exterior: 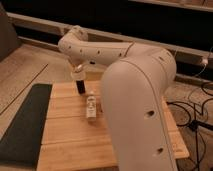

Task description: Place the ceramic cup over the eraser

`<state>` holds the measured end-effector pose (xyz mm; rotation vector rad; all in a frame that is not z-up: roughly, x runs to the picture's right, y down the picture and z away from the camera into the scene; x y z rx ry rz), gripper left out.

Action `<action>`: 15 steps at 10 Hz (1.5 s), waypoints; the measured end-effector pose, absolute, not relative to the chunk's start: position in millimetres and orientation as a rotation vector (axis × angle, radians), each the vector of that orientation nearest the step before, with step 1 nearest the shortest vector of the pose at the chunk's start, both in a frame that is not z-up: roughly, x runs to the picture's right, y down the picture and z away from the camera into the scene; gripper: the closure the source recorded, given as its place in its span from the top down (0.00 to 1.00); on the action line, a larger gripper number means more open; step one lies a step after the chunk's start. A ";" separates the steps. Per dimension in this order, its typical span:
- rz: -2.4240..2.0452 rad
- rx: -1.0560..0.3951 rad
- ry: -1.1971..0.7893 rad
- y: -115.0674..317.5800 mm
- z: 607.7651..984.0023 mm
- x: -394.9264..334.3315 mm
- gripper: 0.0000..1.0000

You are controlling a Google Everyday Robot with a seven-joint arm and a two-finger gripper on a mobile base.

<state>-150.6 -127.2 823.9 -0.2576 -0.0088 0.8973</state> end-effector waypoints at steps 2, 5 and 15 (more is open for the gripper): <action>0.903 -0.268 -0.010 -121.6 826.3 -150.7 0.00; 0.906 -0.285 0.004 -112.6 830.4 -149.2 0.00; 0.889 -0.404 0.071 -71.9 893.8 -145.4 0.00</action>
